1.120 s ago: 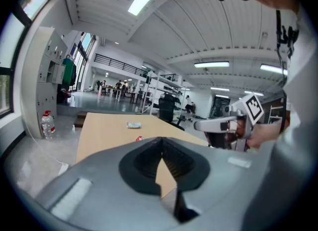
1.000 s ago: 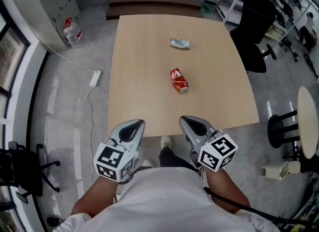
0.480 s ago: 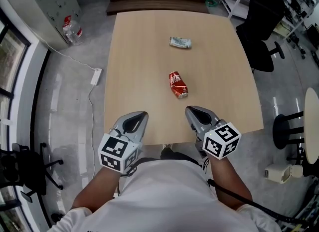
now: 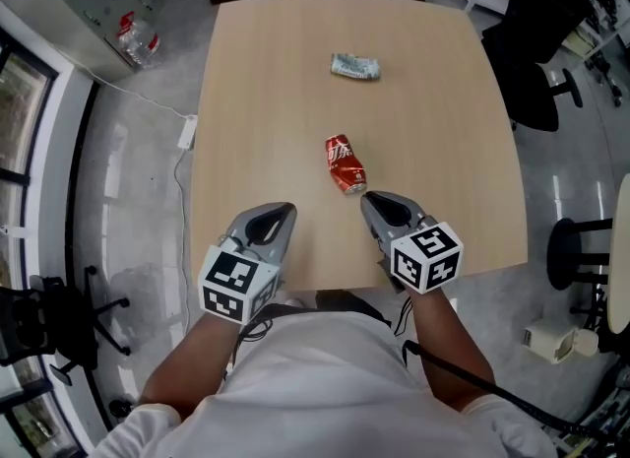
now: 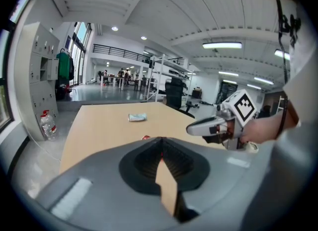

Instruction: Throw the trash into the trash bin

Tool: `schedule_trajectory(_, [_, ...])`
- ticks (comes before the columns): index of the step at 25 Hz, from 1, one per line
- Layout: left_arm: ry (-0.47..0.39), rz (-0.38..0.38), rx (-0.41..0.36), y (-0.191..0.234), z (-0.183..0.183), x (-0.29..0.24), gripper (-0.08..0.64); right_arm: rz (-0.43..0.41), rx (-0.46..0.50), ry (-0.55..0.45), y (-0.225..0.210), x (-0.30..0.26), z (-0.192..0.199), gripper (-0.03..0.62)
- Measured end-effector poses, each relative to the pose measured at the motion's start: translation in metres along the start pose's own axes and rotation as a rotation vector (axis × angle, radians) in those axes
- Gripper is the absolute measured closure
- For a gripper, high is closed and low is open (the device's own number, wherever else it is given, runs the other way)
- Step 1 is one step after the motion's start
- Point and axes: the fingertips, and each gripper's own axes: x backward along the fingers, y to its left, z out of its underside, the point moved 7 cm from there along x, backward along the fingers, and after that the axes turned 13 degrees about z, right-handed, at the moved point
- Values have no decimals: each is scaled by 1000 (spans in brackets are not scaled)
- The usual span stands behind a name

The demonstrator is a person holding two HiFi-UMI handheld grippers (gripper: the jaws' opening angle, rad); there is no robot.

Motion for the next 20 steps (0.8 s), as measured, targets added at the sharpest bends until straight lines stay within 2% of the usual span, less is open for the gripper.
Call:
schedule_trajectory(9, [103, -39, 61, 24, 20, -36, 552, -8, 41, 109, -35, -60, 15, 531])
schedule_trajectory(20, [137, -40, 108, 40, 31, -69, 551, -23, 125, 212, -58, -118, 23, 505])
